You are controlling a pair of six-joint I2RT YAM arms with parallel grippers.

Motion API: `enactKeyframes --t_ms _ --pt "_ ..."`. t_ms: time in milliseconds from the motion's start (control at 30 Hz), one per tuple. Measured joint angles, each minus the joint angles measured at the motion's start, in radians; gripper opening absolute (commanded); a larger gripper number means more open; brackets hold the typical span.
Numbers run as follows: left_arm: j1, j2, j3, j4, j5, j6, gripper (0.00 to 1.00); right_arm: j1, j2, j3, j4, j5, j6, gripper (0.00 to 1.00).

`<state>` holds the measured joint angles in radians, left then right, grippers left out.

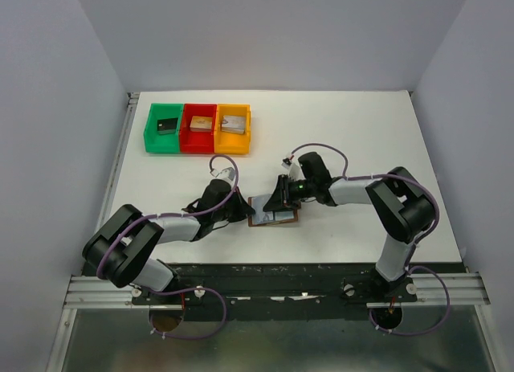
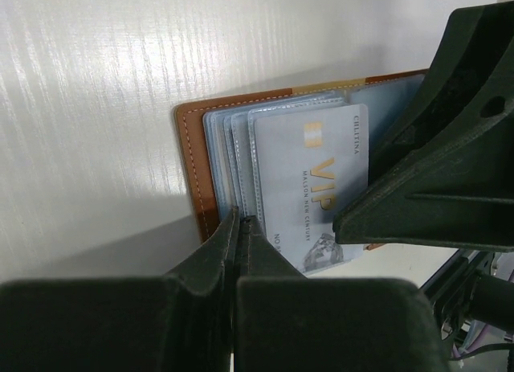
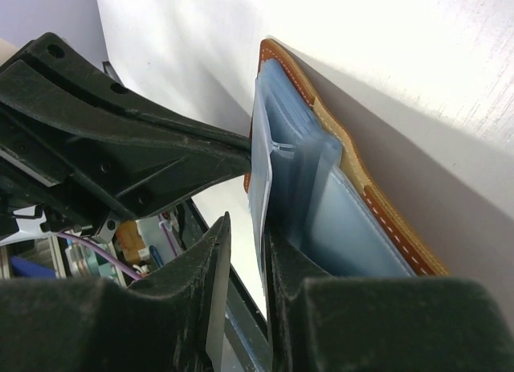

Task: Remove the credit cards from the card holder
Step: Remove the credit card from the card holder.

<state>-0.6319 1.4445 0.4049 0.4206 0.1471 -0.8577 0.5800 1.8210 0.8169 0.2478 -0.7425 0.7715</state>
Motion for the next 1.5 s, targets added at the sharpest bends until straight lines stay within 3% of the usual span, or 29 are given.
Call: enactKeyframes --t_ms 1100,1500 --pt "0.013 0.014 -0.002 0.009 0.003 -0.036 0.00 -0.043 -0.095 -0.036 -0.070 0.016 -0.050 0.23" --pt "0.020 0.017 -0.006 0.008 0.002 -0.039 0.00 -0.059 -0.109 -0.051 -0.074 0.016 -0.065 0.15"
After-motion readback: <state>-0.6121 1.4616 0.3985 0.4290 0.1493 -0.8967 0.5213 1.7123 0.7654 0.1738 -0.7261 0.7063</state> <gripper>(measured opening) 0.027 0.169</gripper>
